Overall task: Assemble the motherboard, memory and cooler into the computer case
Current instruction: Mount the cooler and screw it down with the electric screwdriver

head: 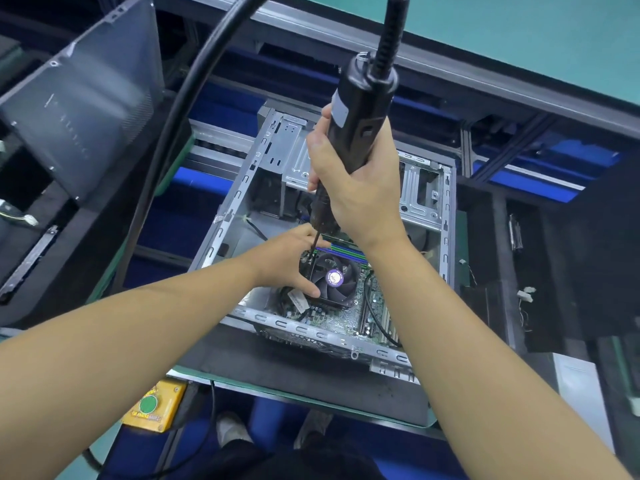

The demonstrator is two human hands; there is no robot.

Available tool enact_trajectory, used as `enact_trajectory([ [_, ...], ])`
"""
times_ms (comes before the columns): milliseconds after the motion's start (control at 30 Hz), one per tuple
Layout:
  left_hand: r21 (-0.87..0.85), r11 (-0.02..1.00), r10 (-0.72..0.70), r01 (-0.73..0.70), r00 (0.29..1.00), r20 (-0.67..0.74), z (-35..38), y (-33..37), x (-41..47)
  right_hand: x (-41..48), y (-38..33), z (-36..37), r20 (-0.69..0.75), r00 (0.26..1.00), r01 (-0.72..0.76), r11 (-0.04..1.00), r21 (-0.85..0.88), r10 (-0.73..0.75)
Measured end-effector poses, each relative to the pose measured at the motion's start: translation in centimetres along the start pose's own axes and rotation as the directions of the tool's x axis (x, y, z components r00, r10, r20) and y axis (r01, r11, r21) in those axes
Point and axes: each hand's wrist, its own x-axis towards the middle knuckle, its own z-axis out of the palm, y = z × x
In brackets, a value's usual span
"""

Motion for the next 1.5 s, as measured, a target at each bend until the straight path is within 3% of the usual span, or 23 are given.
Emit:
enact_trajectory([
  [200,0.056,0.998,-0.028,0.031,0.999,-0.045,0.1,-0.4,0.1,0.2,0.5,-0.1,-0.007,1.0,0.005,1.0,-0.005,-0.005],
  [400,0.06,0.993,-0.099,0.098,0.995,0.005,0.2,-1.0,0.5,0.3,0.8,0.1,0.015,1.0,0.016,1.0,0.02,-0.016],
  [667,0.014,0.996,-0.091,0.09,0.994,0.055,0.1,-1.1,0.3,0.5,0.9,-0.1,0.042,0.998,0.037,0.999,0.018,-0.037],
  [800,0.112,0.985,-0.132,0.128,0.991,0.022,0.1,0.0,-0.5,0.5,0.6,-0.4,0.037,0.999,0.032,0.999,0.015,-0.032],
  [867,0.07,0.944,-0.322,0.323,0.946,-0.023,0.2,1.0,-1.0,0.5,0.3,-0.7,0.031,0.999,0.039,0.999,0.036,-0.04],
  [967,0.16,0.755,-0.617,0.635,0.772,-0.151,1.0,3.1,-1.4,0.5,0.1,-0.9,0.029,0.998,0.051,0.998,0.036,-0.052],
  [1033,0.19,0.735,-0.636,0.651,0.759,-0.142,2.0,4.3,-1.3,0.5,0.0,-1.0,0.031,0.998,0.045,0.998,0.04,-0.046],
  [1100,0.141,0.771,-0.624,0.622,0.781,-0.032,2.8,5.0,-0.9,0.5,0.1,-1.1,0.036,0.999,0.034,0.999,0.039,-0.035],
  [1167,0.062,0.755,-0.655,0.653,0.755,0.037,2.7,5.5,-0.5,0.5,0.1,-1.2,0.042,0.999,0.029,0.999,0.037,-0.031],
  [1233,-0.043,0.711,-0.7,0.702,0.713,0.05,2.2,5.8,-0.2,0.5,0.3,-1.3,0.051,0.998,0.03,0.999,0.041,-0.032],
  [1333,-0.121,0.699,-0.708,0.705,0.706,0.019,2.6,5.3,-0.2,0.7,0.3,-1.3,0.047,0.998,0.029,0.998,0.057,-0.031],
  [1400,-0.223,0.646,-0.753,0.73,0.657,-0.034,3.1,4.8,-0.1,0.8,0.4,-1.3,0.046,0.998,0.035,0.997,0.073,-0.039],
  [1500,-0.428,0.53,-0.807,0.732,0.59,0.009,3.4,4.7,0.2,0.9,0.5,-1.3,0.059,0.997,0.038,0.996,0.077,-0.042],
])
